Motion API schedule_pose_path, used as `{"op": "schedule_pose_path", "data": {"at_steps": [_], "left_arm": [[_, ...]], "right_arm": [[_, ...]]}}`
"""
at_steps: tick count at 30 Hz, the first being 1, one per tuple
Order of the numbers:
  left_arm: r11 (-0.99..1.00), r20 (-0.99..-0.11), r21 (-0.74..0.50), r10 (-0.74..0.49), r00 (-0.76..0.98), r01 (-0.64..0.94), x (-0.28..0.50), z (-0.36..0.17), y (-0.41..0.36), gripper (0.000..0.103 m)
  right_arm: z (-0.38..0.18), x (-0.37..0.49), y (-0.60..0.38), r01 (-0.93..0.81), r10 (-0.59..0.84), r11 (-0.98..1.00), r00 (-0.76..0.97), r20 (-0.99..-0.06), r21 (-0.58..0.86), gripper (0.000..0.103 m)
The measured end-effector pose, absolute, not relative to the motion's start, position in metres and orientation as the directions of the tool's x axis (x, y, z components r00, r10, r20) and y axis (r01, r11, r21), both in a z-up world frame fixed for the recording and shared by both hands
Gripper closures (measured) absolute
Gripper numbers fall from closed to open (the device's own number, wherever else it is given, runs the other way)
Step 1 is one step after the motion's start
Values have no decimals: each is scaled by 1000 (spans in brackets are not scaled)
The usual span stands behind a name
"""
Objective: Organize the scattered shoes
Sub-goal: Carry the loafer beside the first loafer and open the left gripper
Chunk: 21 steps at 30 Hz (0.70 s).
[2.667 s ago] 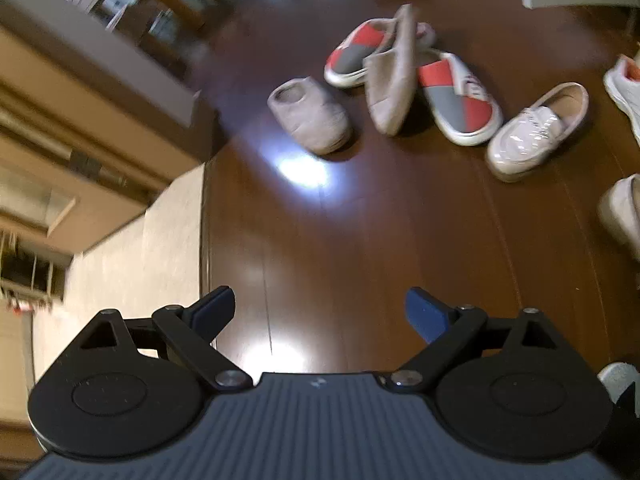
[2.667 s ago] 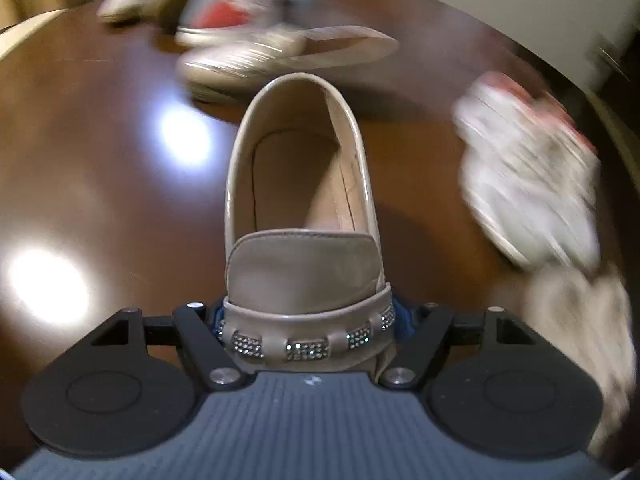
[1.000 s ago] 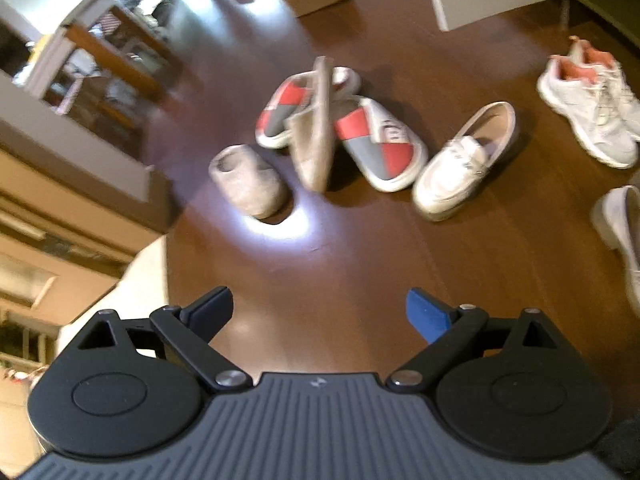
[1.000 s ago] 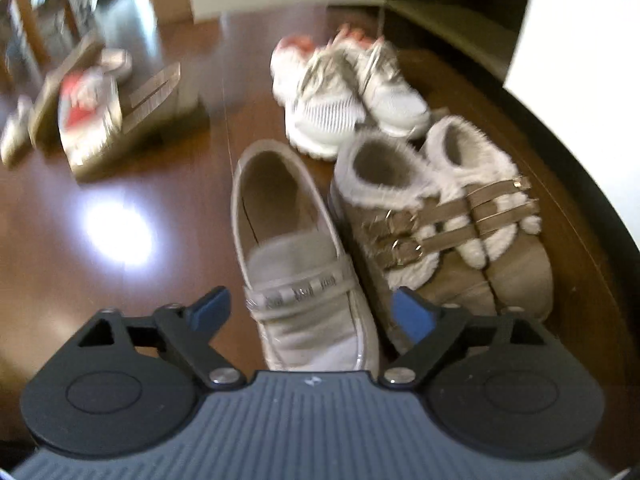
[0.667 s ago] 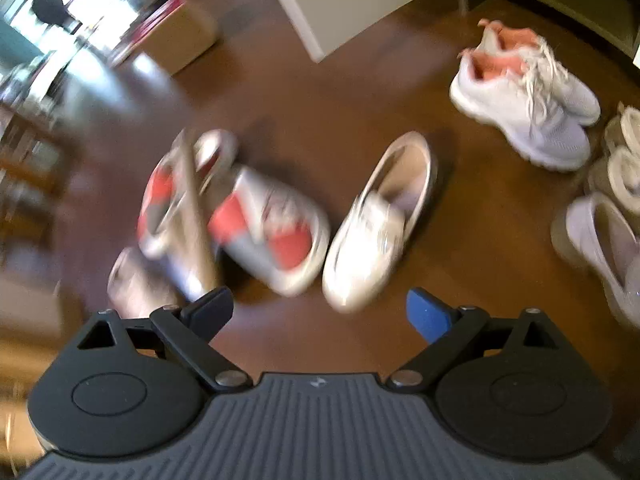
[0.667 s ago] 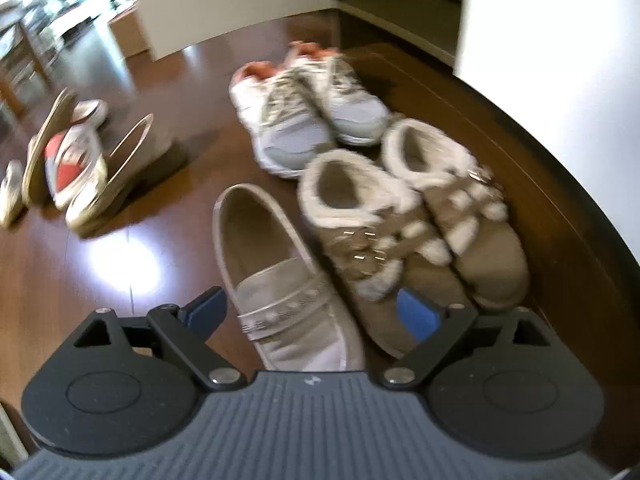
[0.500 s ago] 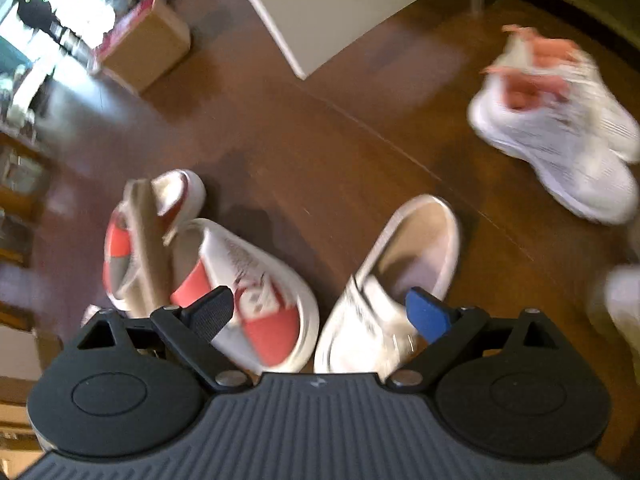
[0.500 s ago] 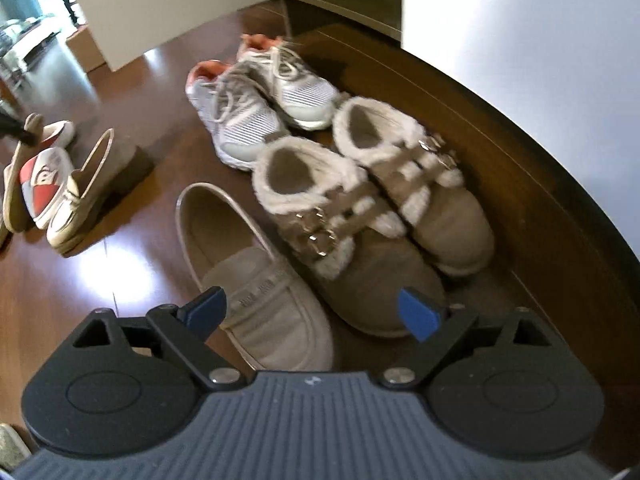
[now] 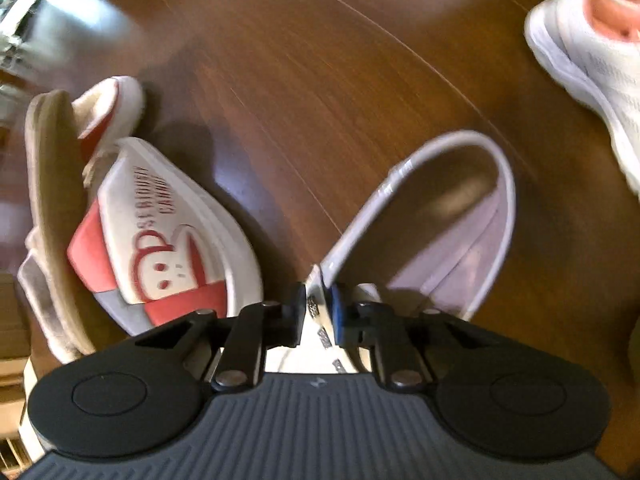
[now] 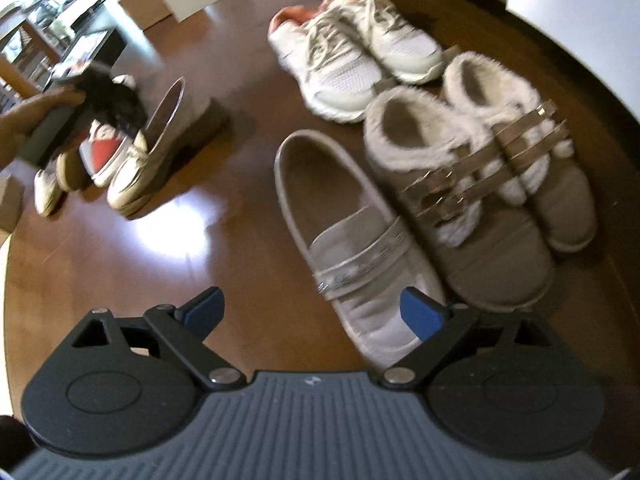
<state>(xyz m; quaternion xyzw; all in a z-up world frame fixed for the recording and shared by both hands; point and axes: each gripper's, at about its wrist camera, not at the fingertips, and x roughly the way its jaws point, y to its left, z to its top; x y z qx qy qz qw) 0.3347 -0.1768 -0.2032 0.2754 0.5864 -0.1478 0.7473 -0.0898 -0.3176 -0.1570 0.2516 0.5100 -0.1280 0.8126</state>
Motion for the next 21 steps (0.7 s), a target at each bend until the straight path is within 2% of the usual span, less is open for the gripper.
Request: {"op": "schedule_pose_path", "data": {"at_steps": [1, 2, 3, 5, 7, 8, 9, 11, 13, 14, 18, 21], "left_arm": [[835, -967, 172, 42, 251, 522, 339, -191, -175, 54], [850, -969, 127, -4, 248, 511, 341, -182, -174, 35], [844, -966, 139, 0, 260, 517, 341, -181, -177, 21], [816, -962, 191, 45, 269, 546, 338, -187, -184, 21], [803, -972, 201, 93, 215, 561, 335, -206, -186, 33], [805, -978, 192, 109, 178, 561, 334, -216, -184, 62], [806, -978, 199, 128, 164, 557, 333, -222, -183, 82], [809, -969, 239, 167, 180, 537, 326, -224, -178, 94], [839, -973, 228, 184, 138, 493, 320, -219, -172, 96], [874, -980, 199, 179, 87, 444, 315, -215, -166, 102], [968, -987, 74, 105, -118, 239, 272, -210, -143, 101], [999, -963, 10, 21, -270, 41, 232, -214, -132, 95]], "right_arm": [[-156, -94, -316, 466, 60, 835, 453, -889, 294, 10], [-156, -95, -315, 466, 61, 834, 456, -888, 297, 10], [-154, -97, -315, 466, 63, 833, 457, -887, 300, 10], [-151, -101, -313, 468, 66, 830, 459, -886, 304, 9], [-149, -103, -312, 473, 64, 827, 459, -886, 305, 8], [-148, -104, -312, 473, 63, 827, 457, -887, 303, 8], [-147, -104, -312, 473, 60, 829, 456, -888, 298, 8], [-147, -104, -313, 467, 54, 835, 456, -888, 291, 8], [-146, -103, -314, 460, 55, 838, 466, -883, 295, 8], [-145, -103, -313, 456, 55, 839, 473, -879, 298, 8], [-141, -104, -311, 434, 52, 847, 508, -860, 308, 8], [-140, -107, -310, 408, 35, 865, 531, -847, 292, 8]]}}
